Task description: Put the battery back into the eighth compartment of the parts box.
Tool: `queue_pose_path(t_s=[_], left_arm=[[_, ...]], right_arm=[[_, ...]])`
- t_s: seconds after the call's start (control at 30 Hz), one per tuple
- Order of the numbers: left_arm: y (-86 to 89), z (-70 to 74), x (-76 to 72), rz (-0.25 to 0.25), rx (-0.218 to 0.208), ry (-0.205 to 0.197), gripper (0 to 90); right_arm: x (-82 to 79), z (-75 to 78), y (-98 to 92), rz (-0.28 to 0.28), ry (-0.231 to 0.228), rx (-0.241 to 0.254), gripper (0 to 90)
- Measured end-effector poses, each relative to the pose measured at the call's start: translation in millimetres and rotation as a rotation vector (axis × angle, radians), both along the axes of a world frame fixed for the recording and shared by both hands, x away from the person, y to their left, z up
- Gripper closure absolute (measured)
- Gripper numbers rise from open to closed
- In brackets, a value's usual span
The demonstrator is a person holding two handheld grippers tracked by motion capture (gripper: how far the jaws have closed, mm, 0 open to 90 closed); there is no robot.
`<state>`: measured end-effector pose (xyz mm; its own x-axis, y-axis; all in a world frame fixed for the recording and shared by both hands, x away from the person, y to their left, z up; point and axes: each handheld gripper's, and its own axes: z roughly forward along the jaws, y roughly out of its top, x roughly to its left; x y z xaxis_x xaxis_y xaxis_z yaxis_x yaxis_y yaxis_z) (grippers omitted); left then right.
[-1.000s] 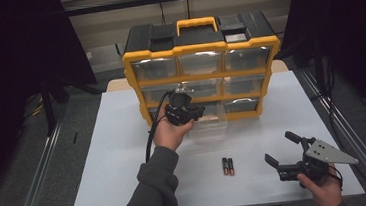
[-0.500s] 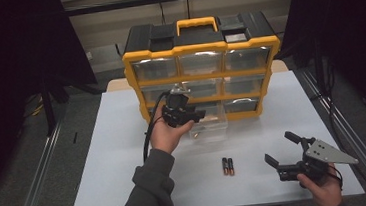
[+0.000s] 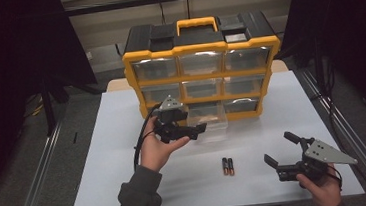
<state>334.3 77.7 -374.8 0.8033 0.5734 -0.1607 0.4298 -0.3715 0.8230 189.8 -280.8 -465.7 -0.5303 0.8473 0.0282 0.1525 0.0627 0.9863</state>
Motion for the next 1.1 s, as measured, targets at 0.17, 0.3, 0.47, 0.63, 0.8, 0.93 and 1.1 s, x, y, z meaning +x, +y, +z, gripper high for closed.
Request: queue_pose_path(t_s=[0.17,0.3,0.47,0.63,0.8,0.93,1.1], left_arm=[[4.4,-4.1,-6.4,-0.012,-0.011,-0.002,18.7],[7.0,-9.5,-12.4,-0.021,-0.01,0.005,17.9],[7.3,-19.7,-19.1,-0.038,-0.007,0.014,16.4],[5.0,-29.0,-26.3,-0.058,-0.015,0.011,15.3],[-0.6,-38.4,-31.4,-0.087,-0.005,0.024,15.0],[-5.1,-45.7,-33.1,-0.107,0.006,0.047,14.7],[-13.2,-54.2,-36.6,-0.133,0.018,0.051,14.4]], right_arm=[[-0.2,0.2,0.1,0.001,0.0,-0.001,0.2],[0.1,-0.1,0.2,0.006,0.001,-0.003,0.2],[0.5,-0.8,0.3,0.005,0.002,-0.002,0.2],[0.4,-0.6,0.4,0.006,0.002,0.002,0.3],[0.6,-0.3,0.3,0.005,-0.001,-0.001,0.3],[0.6,0.1,0.2,0.01,0.0,-0.002,0.4],[0.6,0.2,0.4,0.006,-0.002,-0.002,0.4]])
